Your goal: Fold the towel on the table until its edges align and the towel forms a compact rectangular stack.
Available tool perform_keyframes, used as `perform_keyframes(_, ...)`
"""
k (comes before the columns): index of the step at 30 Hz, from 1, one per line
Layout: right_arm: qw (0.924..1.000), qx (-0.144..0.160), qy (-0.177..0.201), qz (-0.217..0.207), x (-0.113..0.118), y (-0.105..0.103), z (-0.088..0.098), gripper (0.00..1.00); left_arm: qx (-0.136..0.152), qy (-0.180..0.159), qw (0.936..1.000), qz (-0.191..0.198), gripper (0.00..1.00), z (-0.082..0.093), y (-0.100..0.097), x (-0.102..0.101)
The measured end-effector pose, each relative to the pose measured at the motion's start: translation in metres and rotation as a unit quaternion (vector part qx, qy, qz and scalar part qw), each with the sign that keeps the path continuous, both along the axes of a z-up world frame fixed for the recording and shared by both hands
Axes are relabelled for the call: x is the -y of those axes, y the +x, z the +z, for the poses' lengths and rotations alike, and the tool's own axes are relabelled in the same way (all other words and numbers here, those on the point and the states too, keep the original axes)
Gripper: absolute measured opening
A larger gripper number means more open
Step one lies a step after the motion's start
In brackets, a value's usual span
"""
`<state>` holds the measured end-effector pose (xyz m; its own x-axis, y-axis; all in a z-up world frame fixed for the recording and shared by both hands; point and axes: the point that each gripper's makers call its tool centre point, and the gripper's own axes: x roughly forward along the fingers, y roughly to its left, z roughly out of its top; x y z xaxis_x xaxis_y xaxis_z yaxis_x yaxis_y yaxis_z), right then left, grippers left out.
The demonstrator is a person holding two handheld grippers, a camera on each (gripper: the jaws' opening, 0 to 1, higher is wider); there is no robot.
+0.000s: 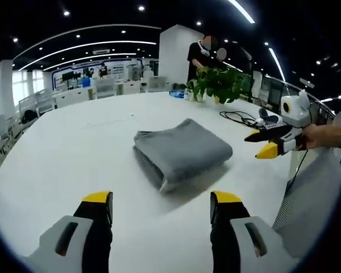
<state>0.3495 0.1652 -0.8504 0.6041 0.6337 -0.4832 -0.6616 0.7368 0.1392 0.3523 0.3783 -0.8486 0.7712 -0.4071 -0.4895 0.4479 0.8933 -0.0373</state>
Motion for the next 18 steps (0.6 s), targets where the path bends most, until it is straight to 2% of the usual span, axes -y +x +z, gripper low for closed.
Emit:
perform_keyframes(8,1.0,0.004,-0.009,0.0,0.0,-0.006,-0.002,0.64,0.014,-0.019,0.9997,0.004,0.77,0.002,-0.003,0.001)
perform_keyframes(10,1.0,-0.002,-0.005,-0.005,0.0,-0.01,0.002,0.68,0.016,-0.027,0.9995,0.007,0.79,0.004,-0.005,0.001)
perform_keyframes(15,0.9998,0.019,-0.006,-0.006,-0.004,-0.018,0.014,0.8,0.024,-0.033,0.9991,0.011,0.87,0.011,-0.013,0.003)
perform_keyframes(18,0.9998,0.019,-0.007,-0.003,-0.007,-0.022,0.013,0.79,0.026,-0.042,0.9987,0.013,0.89,0.012,-0.015,0.004)
